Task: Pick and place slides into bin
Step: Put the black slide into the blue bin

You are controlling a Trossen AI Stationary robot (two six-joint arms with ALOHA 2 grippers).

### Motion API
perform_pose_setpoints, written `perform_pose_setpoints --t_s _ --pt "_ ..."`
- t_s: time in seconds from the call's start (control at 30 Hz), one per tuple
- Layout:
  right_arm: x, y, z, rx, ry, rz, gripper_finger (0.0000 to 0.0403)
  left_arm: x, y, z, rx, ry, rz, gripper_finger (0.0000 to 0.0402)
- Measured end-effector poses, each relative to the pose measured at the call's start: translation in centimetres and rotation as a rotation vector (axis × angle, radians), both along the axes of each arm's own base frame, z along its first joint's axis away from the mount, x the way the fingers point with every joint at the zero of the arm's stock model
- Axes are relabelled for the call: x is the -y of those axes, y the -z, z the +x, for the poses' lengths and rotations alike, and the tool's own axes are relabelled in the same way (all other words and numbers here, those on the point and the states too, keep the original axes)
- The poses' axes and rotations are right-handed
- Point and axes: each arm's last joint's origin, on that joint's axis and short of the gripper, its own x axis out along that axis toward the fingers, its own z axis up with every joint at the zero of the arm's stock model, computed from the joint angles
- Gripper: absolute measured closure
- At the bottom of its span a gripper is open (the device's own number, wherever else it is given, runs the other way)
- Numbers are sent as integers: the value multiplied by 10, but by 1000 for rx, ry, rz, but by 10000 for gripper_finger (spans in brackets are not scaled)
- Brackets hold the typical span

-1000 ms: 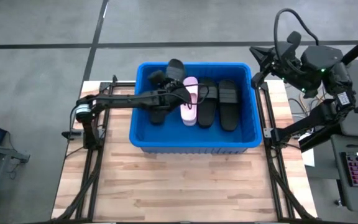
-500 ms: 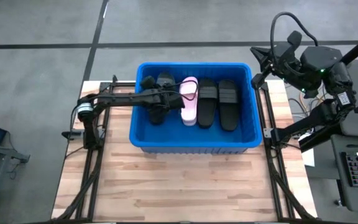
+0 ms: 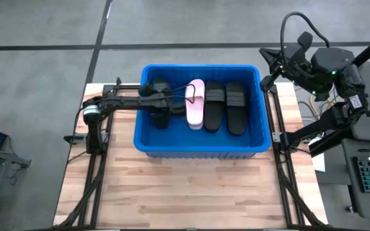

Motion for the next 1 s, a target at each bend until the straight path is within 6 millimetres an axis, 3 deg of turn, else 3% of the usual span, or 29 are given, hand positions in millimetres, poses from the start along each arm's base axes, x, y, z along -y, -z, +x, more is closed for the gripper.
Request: perform_pose_setpoints --t_s 0.27,0.63,1.0 --pt "0 0 0 -2 0 -2 394 -4 22 -10 -95 3 -29 401" --pt "0 0 0 2 0 1 394 -7 41 -13 -42 -4 -45 395" --pt "0 0 0 4 1 3 394 -7 43 -14 -122 55 -175 286"
